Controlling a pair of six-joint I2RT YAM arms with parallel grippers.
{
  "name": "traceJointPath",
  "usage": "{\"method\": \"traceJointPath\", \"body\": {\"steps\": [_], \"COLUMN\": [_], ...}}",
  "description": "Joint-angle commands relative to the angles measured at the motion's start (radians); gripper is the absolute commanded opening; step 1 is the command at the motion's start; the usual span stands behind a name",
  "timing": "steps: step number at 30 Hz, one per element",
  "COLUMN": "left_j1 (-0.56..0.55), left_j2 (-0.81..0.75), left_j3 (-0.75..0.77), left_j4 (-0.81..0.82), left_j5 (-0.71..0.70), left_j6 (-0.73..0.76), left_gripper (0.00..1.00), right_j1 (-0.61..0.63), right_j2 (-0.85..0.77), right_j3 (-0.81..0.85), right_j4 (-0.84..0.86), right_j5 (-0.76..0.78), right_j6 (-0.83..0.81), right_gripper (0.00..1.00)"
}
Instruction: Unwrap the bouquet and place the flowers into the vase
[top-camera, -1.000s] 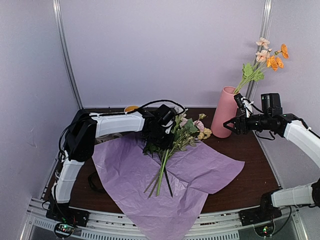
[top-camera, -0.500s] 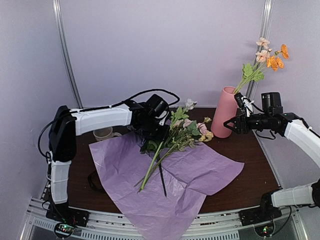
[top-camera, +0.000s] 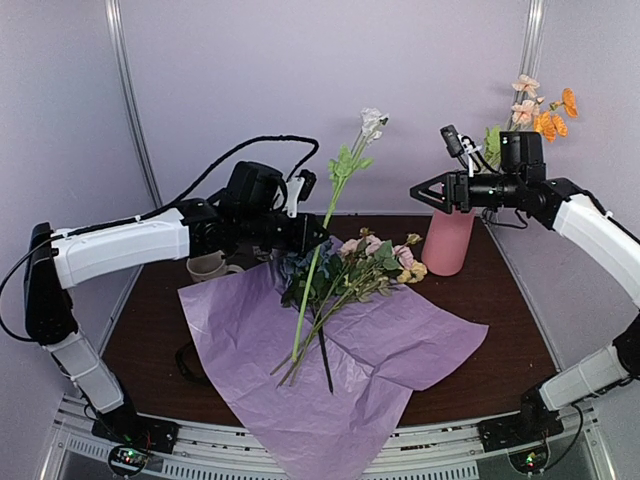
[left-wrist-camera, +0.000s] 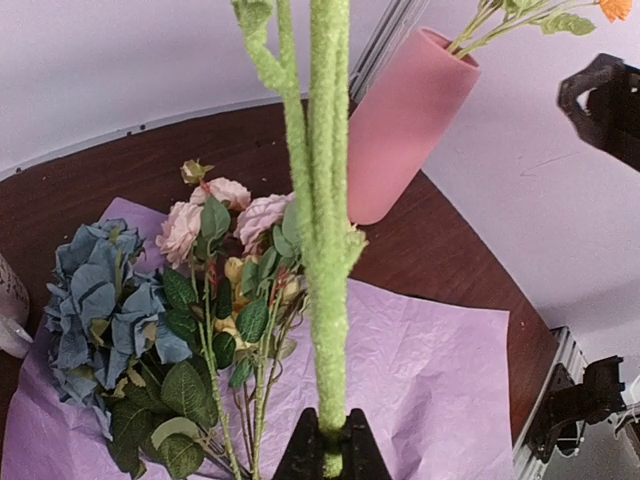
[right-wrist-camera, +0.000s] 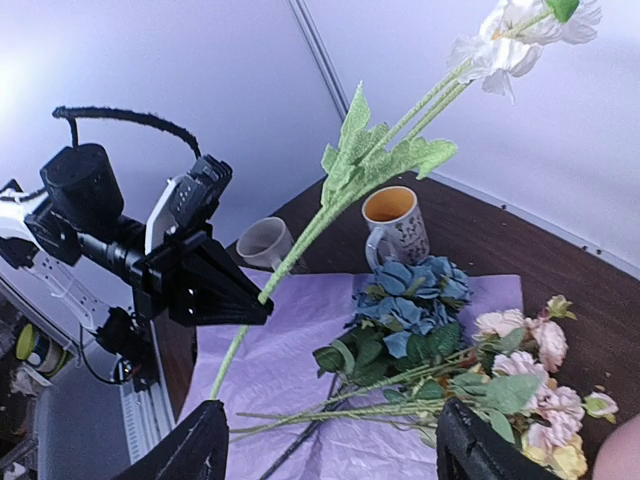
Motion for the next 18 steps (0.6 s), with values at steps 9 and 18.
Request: {"method": "traceJointPath", "body": {"steps": [9, 18], "left_j1": [-0.006, -0.018], "left_j2": [-0.089, -0.075], "left_j3": [-0.115, -0.102], "left_j4": [0.44, 0.456], "left_j5": [0.159, 0.218], "left_j6": [-0.069, -0.078], "left_gripper": [0.0, 0.0], "right_j1": [0.217, 0.261], "right_j2": [0.24, 0.312], "right_j3": [0.2, 0.237], "right_j4": [0.175, 0.298], "right_j5": [-0.031, -0.073], "right_j6": [0.274, 0.367], "right_gripper": [0.7, 0.57]}}
